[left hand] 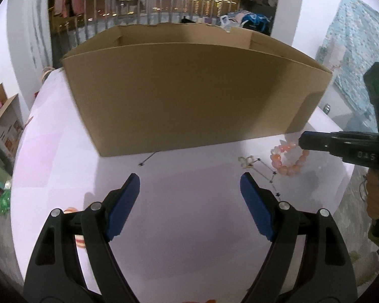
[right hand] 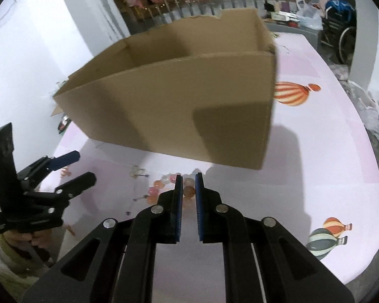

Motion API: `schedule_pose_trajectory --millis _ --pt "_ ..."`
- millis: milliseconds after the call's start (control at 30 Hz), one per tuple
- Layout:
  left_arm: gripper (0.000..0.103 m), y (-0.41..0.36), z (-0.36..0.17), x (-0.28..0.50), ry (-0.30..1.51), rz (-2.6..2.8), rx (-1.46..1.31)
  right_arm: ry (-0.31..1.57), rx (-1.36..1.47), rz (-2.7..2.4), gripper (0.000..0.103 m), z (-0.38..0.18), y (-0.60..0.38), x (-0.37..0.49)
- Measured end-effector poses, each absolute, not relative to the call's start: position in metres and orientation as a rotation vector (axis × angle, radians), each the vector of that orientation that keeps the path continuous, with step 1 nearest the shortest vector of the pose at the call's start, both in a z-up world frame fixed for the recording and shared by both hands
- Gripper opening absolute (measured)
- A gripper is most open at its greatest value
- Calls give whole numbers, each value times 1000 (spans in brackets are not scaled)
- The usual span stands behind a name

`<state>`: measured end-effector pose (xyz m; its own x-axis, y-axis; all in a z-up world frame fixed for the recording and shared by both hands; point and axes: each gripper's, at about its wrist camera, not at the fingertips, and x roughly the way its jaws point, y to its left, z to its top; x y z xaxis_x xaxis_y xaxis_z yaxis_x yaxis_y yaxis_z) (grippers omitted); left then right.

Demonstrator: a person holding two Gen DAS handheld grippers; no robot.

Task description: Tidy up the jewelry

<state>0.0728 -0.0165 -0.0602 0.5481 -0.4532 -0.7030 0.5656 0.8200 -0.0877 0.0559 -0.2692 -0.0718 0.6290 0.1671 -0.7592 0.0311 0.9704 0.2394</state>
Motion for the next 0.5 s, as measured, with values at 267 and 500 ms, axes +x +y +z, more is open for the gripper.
schedule_pose_trajectory --millis 267,500 --pt "51 -45 -61 70 785 -713 217 907 265 76 10 -85 -284 61" --pt "37 -70 -70 67 784 -777 307 901 273 97 10 -86 -287 64"
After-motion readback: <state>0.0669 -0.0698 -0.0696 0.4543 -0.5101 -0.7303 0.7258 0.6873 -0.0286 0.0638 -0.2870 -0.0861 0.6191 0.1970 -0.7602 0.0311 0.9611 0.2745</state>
